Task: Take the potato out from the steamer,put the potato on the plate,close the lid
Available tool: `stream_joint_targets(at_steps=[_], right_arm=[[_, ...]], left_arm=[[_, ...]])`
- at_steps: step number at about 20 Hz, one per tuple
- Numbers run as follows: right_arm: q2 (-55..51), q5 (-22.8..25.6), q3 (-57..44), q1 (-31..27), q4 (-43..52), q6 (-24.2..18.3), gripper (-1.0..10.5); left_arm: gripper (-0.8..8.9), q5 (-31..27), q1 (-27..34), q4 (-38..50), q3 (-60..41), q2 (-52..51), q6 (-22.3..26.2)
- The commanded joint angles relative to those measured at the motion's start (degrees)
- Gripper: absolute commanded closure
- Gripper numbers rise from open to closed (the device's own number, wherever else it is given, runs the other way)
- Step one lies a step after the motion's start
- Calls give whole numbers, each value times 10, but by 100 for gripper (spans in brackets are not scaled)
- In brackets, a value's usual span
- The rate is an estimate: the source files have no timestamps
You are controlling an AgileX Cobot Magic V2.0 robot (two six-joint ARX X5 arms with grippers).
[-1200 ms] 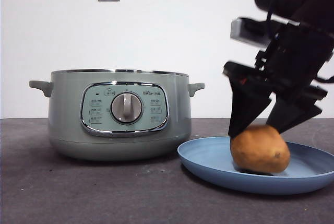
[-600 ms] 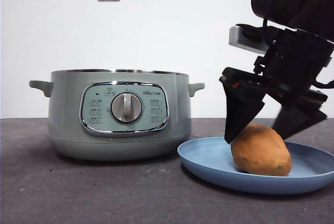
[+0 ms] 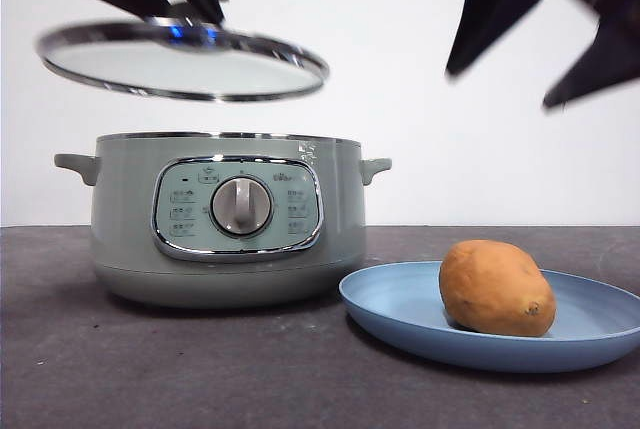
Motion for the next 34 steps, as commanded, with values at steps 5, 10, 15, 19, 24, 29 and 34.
stream_joint_targets(at_steps=[5,10,15,19,24,29,34], right_arm=[[-128,16,5,0,-25,2,349],[-157,16,5,0,-50,2,349],[-157,15,5,0,-52,2,349],[-157,14,5,0,-53,2,349],[-157,14,5,0,-53,2,349],[-157,10,5,0,-53,2,350],[-157,9,5,1,-71,2,349]], left_arm=[[822,6,-13,87,4,61,8],[822,4,-17,92,4,89,8],[822,5,-18,92,4,102,8],[822,4,-21,85,4,115,8],[518,6,-21,59,4,115,6],[310,6,-20,52,4,104,6],[310,5,-20,35,4,52,3]])
